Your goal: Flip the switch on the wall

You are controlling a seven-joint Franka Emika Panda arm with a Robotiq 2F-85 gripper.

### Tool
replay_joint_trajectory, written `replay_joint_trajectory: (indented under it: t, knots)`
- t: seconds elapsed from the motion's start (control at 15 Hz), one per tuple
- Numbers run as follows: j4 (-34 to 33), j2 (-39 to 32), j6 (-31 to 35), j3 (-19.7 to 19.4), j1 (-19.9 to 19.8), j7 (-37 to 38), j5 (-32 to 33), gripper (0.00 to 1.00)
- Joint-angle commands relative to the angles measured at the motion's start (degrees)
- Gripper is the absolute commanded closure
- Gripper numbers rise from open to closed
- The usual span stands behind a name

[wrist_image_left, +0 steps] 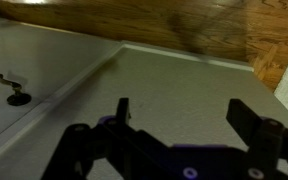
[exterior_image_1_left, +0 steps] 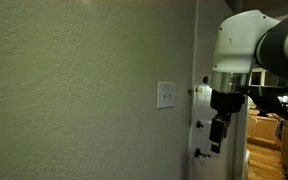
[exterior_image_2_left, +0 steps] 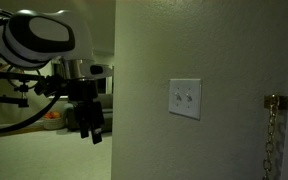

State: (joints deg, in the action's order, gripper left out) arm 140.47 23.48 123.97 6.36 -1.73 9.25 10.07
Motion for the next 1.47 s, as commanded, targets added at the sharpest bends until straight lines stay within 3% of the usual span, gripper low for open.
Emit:
replay_joint_trajectory:
  t: [0.0, 0.53, 1.07, 1.13, 1.2, 1.27, 1.4]
  knots:
    - [-1.66, -1.13, 0.40, -0.65, -0.24, 0.77, 1.21, 0.00]
    - [-11.67, -6.90, 2.33, -3.21, -2.67, 1.09, 2.12, 0.00]
    - [-18.05, -12.40, 9.40, -6.37, -3.23, 0.12, 1.05, 0.00]
    - [-18.47, -12.49, 10.20, -6.90, -3.31, 0.14, 0.56, 0.02]
    - [-18.90, -12.64, 11.03, -7.37, -3.39, 0.20, 0.34, 0.10]
    - [-19.28, -12.65, 11.84, -7.89, -3.46, 0.13, -0.03, 0.27]
    - [-20.26, -12.86, 13.17, -8.68, -3.63, 0.25, -0.28, 0.39]
